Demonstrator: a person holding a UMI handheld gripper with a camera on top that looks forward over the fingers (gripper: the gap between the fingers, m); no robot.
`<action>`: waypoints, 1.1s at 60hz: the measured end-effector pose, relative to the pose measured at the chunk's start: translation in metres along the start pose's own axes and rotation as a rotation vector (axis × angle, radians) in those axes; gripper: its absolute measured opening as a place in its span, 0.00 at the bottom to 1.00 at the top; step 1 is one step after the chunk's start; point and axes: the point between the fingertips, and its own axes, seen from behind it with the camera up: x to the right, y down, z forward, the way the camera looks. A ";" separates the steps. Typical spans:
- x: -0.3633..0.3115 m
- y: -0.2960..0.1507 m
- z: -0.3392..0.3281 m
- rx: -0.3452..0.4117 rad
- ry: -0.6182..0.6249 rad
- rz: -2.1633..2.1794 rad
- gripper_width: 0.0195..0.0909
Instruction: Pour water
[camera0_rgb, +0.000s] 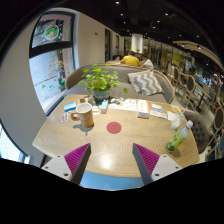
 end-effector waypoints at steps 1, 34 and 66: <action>0.025 0.013 0.002 -0.003 0.003 0.001 0.92; 0.343 0.082 0.095 0.093 0.163 0.110 0.92; 0.370 0.052 0.179 0.214 0.137 0.118 0.39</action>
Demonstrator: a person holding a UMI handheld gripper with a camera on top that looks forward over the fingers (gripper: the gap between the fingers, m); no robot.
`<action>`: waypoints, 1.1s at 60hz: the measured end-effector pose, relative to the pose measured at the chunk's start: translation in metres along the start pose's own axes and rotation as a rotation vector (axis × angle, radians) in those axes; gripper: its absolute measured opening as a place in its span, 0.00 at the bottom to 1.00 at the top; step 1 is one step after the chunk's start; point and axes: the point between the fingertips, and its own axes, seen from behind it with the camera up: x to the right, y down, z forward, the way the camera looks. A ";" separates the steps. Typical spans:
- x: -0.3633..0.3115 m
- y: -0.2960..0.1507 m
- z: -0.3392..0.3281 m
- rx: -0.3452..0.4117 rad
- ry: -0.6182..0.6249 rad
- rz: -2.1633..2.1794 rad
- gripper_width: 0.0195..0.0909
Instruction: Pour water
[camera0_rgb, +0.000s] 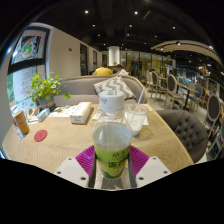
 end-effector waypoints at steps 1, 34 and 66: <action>0.000 0.000 0.000 0.000 0.003 -0.001 0.38; -0.034 -0.109 -0.014 0.034 0.277 -0.423 0.33; -0.337 -0.235 0.026 0.145 0.497 -1.680 0.32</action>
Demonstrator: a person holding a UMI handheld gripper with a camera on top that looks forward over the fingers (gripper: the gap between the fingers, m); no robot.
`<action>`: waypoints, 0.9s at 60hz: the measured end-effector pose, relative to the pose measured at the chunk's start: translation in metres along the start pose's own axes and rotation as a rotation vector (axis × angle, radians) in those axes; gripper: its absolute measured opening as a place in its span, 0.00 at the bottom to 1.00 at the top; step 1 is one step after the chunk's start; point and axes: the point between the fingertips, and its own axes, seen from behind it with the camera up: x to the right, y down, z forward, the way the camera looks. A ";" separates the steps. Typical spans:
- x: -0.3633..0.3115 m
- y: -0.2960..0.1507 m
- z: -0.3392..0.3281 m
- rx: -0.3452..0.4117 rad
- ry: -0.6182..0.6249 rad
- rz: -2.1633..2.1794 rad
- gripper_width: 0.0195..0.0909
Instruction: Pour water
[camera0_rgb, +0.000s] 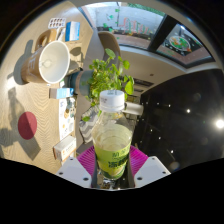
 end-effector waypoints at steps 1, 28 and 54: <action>-0.002 -0.007 0.000 0.004 0.001 -0.034 0.32; -0.027 -0.086 0.001 0.084 -0.002 -0.374 0.32; -0.016 -0.023 -0.032 0.130 -0.384 1.058 0.33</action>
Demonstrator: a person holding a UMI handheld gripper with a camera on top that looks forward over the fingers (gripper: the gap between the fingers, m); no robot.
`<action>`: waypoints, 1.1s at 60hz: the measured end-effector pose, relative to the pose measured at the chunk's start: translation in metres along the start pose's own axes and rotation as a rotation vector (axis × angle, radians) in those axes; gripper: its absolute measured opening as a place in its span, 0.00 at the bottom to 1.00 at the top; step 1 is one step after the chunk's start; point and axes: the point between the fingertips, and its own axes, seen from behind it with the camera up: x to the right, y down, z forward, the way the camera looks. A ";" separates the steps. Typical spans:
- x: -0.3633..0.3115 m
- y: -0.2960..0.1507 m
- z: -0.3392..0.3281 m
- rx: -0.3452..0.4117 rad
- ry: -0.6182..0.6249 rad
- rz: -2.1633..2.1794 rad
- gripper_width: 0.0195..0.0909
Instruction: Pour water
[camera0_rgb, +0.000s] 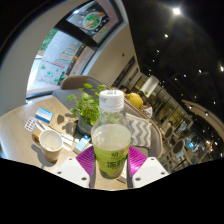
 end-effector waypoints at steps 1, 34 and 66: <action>-0.001 0.004 0.001 -0.001 -0.018 0.052 0.32; -0.098 0.132 0.064 -0.098 -0.248 0.541 0.34; -0.081 0.115 -0.014 -0.231 -0.150 0.552 0.93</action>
